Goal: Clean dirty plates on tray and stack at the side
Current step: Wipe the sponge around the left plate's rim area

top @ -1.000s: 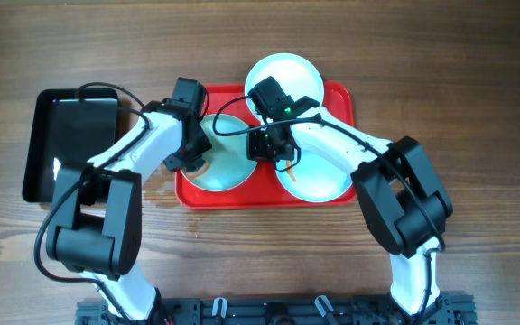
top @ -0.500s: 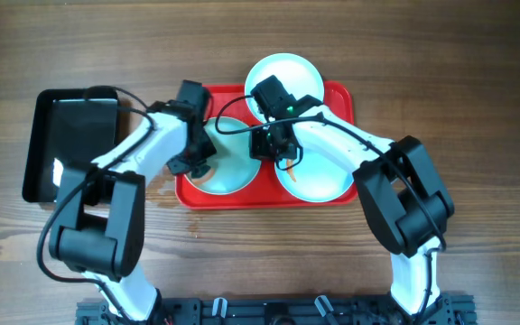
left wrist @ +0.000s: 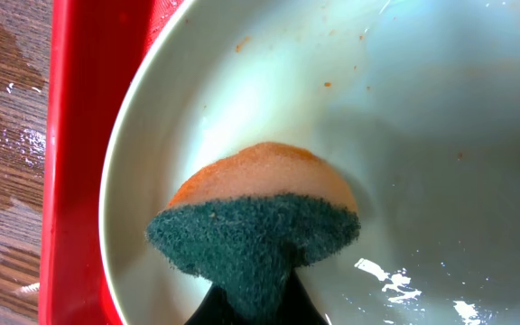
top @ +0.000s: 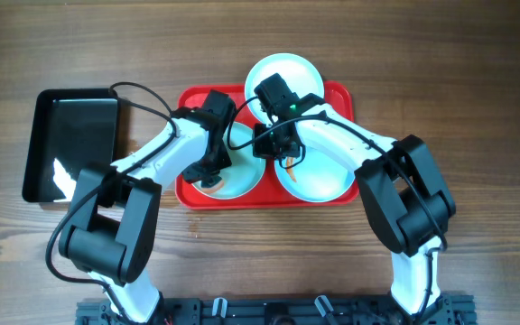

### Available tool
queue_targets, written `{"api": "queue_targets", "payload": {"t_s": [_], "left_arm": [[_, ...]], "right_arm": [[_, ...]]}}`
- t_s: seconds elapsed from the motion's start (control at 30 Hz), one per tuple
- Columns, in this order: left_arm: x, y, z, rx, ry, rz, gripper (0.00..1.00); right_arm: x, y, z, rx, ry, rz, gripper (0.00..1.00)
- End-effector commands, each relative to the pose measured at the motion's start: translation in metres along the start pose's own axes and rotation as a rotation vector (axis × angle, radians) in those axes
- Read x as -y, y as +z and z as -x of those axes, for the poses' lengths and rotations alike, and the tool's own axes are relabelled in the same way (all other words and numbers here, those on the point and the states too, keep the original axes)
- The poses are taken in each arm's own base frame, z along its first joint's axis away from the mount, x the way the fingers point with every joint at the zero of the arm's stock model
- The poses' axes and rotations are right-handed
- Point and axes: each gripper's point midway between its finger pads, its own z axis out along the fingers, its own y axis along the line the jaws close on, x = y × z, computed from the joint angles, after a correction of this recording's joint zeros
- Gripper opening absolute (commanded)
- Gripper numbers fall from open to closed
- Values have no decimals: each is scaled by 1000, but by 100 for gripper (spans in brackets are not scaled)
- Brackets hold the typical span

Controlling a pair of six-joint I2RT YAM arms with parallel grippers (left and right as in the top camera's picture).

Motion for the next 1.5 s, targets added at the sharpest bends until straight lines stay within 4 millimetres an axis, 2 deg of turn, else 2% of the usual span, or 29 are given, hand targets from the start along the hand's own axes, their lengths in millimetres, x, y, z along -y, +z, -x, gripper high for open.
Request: {"api": "queue_targets", "payload": {"t_s": [0.0,0.13,0.2,0.33,0.43,0.53,0.67,0.8,0.87,0.93,1.0,1.17,1.3,1.47], "left_arm": [[1,40,-49,-175,54,20,4],[10,43,-16,-43,30,-19,4],[23,43,2,30,31,-67,4],[44,39,24,120,35,-152,4],[52,37,31,146,32,-190,4],[55,36,30,142,33,-206,4],[66,35,20,86,48,-269,4],[91,25,-9,-58,134,-433,4],[93,23,-22,-118,142,-456,4],[85,26,-29,-143,139,-414,4],[64,34,-28,-132,118,-307,4],[22,43,-2,-39,66,-127,4],[-20,47,24,42,0,21,4],[-57,48,38,63,-62,124,4]], "right_arm": [[9,18,-11,-35,15,-44,4],[9,18,-11,-36,15,-44,4],[9,18,-11,-37,15,-44,4],[9,18,-11,-38,15,-41,4],[8,18,-11,-35,14,-40,4],[8,18,-10,-33,14,-37,4],[7,18,-9,-29,30,-35,4],[7,18,-9,-29,31,-35,4],[7,18,-10,-30,30,-36,4],[7,18,-10,-31,30,-36,4],[7,18,-10,-31,30,-36,4],[8,18,-10,-33,29,-38,4],[8,18,-10,-33,29,-38,4],[8,18,-10,-32,28,-38,4]]}}
